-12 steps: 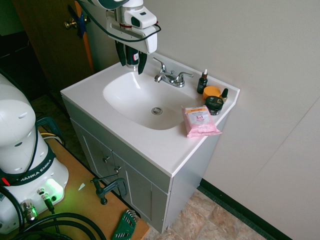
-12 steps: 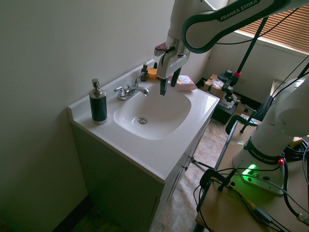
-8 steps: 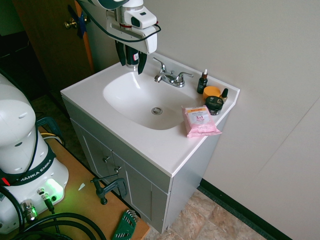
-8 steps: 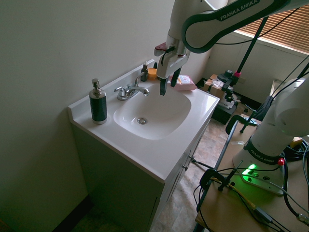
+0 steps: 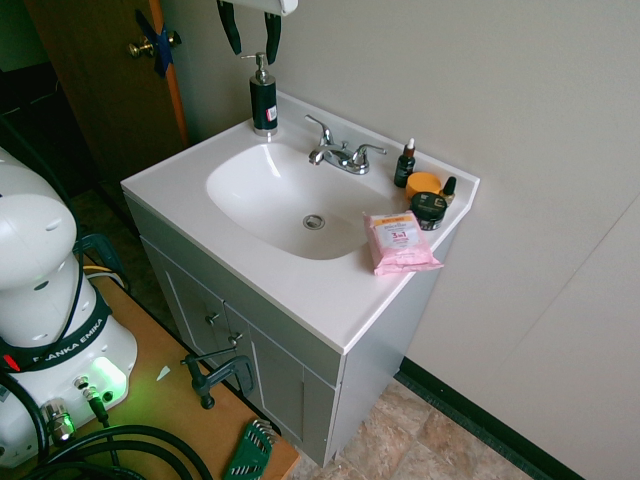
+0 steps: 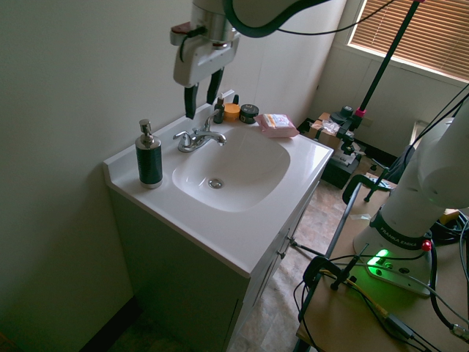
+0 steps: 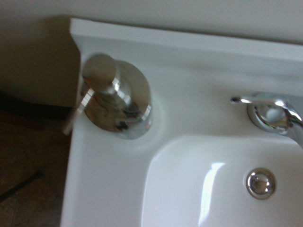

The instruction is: Push the sanitizer

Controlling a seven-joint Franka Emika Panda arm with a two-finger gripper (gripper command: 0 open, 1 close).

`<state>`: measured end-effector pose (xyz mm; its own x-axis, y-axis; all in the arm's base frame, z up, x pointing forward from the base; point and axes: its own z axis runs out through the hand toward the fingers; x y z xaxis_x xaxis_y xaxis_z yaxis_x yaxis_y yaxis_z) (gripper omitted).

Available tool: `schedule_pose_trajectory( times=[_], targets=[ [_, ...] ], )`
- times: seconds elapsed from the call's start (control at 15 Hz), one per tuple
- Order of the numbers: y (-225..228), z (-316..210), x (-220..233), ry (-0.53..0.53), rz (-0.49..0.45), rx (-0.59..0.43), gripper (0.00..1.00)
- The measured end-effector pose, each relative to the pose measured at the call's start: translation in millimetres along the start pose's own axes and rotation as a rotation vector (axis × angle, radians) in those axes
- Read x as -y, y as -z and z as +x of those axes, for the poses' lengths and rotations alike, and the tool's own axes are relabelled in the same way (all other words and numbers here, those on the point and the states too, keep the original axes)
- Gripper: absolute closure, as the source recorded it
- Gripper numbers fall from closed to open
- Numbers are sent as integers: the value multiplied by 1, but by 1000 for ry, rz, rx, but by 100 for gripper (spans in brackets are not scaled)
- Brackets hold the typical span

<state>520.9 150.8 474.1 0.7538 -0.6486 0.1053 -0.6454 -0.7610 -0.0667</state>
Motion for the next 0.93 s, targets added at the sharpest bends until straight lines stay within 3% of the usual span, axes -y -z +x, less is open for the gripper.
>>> schedule_pose_trajectory(
  times=[0.4,0.93],
  targets=[
    [12,-3,74,36,-13,2,100],
    [2,7,105,45,-30,10,100]
  ],
)
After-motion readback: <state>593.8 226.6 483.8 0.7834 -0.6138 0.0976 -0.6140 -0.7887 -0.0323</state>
